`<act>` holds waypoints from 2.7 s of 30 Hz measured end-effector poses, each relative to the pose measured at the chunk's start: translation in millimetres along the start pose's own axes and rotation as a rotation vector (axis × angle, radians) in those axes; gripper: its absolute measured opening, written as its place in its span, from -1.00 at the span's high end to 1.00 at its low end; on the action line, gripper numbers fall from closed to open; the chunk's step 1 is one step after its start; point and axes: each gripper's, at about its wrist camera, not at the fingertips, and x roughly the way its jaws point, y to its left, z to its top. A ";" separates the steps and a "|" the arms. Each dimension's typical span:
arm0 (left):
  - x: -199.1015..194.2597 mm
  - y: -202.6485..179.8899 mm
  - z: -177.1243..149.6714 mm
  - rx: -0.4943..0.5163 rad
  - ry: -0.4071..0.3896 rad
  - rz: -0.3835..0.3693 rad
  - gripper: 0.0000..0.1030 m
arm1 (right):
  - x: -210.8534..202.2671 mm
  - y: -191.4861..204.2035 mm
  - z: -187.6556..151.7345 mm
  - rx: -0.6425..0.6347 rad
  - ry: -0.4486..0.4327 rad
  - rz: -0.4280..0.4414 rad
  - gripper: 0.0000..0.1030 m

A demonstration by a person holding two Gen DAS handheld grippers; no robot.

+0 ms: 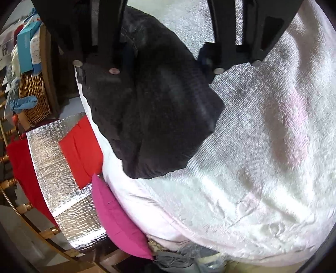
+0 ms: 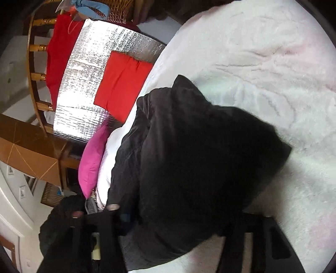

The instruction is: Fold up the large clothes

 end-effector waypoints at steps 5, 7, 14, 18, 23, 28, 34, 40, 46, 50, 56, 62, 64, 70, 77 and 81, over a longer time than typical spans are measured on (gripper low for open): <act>-14.8 -2.7 0.0 0.041 -0.033 0.003 0.32 | -17.8 20.8 -3.1 -0.153 -0.028 -0.019 0.27; -24.0 -0.4 -2.7 0.047 -0.032 -0.011 0.32 | -25.3 18.8 -3.7 -0.165 -0.022 -0.019 0.29; -30.2 9.5 -12.1 0.086 0.026 0.044 0.11 | -41.6 3.4 -12.9 -0.196 0.058 -0.055 0.29; -19.3 29.3 -4.7 -0.036 0.095 0.023 -0.23 | -34.4 -33.5 4.0 0.014 0.163 -0.002 -0.16; -35.4 46.6 11.1 -0.071 0.156 -0.018 -0.36 | -61.0 -50.3 28.4 0.064 0.164 0.057 -0.20; -64.8 57.4 37.8 -0.043 0.077 0.036 -0.49 | -94.1 -56.4 57.5 -0.014 0.056 0.003 -0.68; -44.2 40.0 75.3 0.078 0.123 -0.062 -0.55 | -65.6 -51.1 91.2 -0.086 0.201 0.029 -0.71; 22.1 10.3 83.9 0.137 0.331 -0.165 -0.55 | -15.3 -41.1 102.9 -0.147 0.366 0.015 -0.71; 62.1 7.9 90.7 0.123 0.481 -0.220 -0.73 | 16.7 -34.4 105.5 -0.193 0.434 0.009 -0.73; 78.7 -3.3 98.9 0.122 0.518 -0.269 -0.75 | 36.1 -28.8 104.1 -0.213 0.484 0.067 -0.73; 76.9 -19.9 84.7 0.166 0.528 -0.268 -0.79 | 62.1 -4.3 93.2 -0.250 0.484 0.073 -0.72; 73.2 -27.8 82.7 0.209 0.455 -0.204 0.06 | 63.2 11.0 81.9 -0.284 0.448 0.010 0.16; 67.0 -24.5 81.8 0.204 0.446 -0.215 0.14 | 53.4 16.5 81.5 -0.310 0.413 0.002 0.29; 45.5 -30.7 65.1 0.220 0.436 -0.269 0.32 | 21.8 33.1 86.2 -0.369 0.314 -0.010 0.38; 50.5 -52.4 49.1 0.298 0.455 -0.222 0.32 | -4.5 15.4 110.9 -0.289 0.227 -0.020 0.43; 62.9 -33.6 54.7 0.257 0.486 -0.143 0.05 | 22.6 -12.7 109.6 -0.214 0.307 -0.097 0.36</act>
